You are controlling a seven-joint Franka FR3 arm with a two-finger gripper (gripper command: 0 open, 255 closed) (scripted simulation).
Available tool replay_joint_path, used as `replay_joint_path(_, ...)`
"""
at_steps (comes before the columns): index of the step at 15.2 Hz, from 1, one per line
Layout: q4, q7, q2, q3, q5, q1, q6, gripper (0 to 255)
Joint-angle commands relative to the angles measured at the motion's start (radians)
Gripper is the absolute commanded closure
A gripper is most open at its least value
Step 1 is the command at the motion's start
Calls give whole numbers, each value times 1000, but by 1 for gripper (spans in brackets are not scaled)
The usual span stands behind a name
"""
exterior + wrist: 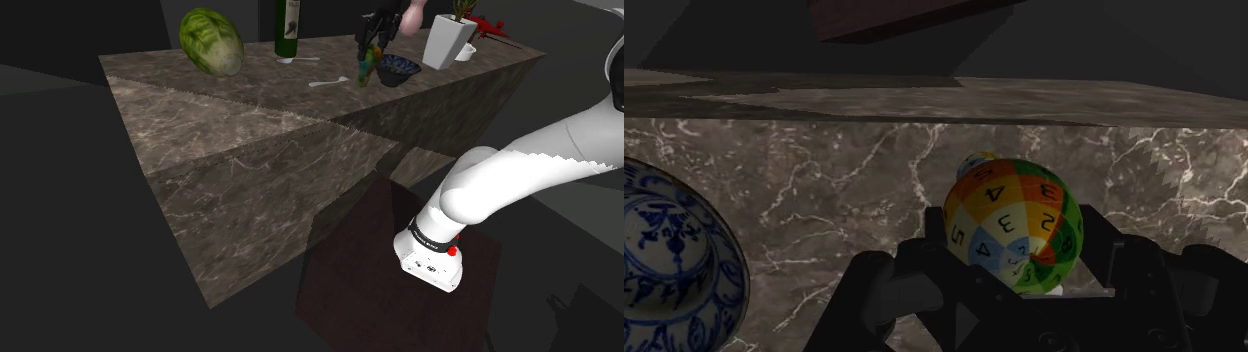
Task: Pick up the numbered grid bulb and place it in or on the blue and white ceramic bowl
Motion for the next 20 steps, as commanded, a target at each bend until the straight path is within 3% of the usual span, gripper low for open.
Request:
replay_joint_path(1,38,-1,11,1,1,1,-27,255)
replay_joint_path(15,299,-9,92,1,9,5,-207,255)
replay_joint_path(20,384,-143,156,-95,-15,-27,-224,255)
